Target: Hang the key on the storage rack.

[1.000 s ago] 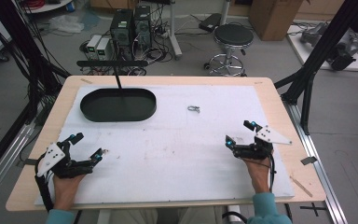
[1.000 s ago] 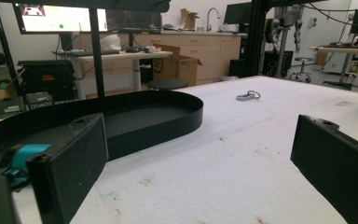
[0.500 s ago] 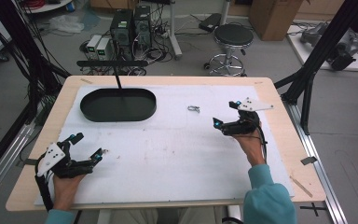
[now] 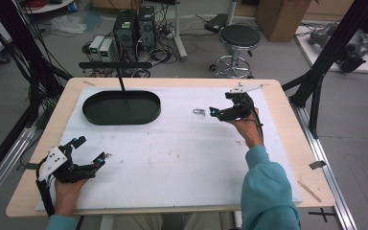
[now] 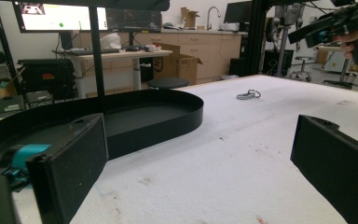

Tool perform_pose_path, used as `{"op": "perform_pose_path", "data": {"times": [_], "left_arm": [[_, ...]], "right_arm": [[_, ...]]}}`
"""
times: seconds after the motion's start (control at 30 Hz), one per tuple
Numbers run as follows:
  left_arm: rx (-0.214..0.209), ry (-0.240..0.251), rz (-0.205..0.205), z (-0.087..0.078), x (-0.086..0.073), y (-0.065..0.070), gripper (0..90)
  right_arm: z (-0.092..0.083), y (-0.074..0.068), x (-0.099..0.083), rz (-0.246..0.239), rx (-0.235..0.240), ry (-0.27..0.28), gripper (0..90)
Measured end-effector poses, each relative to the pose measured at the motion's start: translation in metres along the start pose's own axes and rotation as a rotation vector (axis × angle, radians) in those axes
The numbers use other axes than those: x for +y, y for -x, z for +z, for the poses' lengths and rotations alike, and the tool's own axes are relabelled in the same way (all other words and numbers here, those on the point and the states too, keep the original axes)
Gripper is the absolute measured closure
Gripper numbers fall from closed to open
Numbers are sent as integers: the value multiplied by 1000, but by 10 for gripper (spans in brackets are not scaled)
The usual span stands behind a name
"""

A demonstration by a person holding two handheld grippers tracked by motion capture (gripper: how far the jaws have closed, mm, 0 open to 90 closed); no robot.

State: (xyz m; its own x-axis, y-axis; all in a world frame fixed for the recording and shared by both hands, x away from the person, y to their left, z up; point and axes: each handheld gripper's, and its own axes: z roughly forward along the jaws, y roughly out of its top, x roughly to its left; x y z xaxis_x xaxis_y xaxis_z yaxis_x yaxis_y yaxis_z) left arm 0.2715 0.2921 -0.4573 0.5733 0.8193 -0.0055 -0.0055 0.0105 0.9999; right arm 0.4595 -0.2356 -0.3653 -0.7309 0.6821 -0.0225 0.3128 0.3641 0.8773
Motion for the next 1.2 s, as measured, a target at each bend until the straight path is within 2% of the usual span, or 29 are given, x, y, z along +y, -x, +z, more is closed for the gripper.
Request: {"op": "perform_pose_path", "data": {"times": [0.23, 0.3, 0.43, 0.67, 0.77, 0.93, 1.2], "left_arm": [[0, 0, -1, 0, 0, 0, 43], [0, 1, -5, 0, 0, 0, 43], [1, -5, -1, 0, 0, 0, 43], [1, -6, -1, 0, 0, 0, 43], [1, -6, -2, 0, 0, 0, 43], [1, -5, 1, 0, 0, 0, 43], [1, -7, 0, 0, 0, 0, 43]], "right_arm": [[18, 7, 11, 2, -4, -80, 38], [23, 8, 12, -4, -3, -87, 39], [37, 8, 16, -6, 14, -160, 39], [65, 1, 20, -60, 5, -257, 44], [74, -1, 19, -60, -2, -249, 46], [85, 1, 11, -46, -16, -305, 47], [95, 5, 2, -15, -32, -338, 74]]}}
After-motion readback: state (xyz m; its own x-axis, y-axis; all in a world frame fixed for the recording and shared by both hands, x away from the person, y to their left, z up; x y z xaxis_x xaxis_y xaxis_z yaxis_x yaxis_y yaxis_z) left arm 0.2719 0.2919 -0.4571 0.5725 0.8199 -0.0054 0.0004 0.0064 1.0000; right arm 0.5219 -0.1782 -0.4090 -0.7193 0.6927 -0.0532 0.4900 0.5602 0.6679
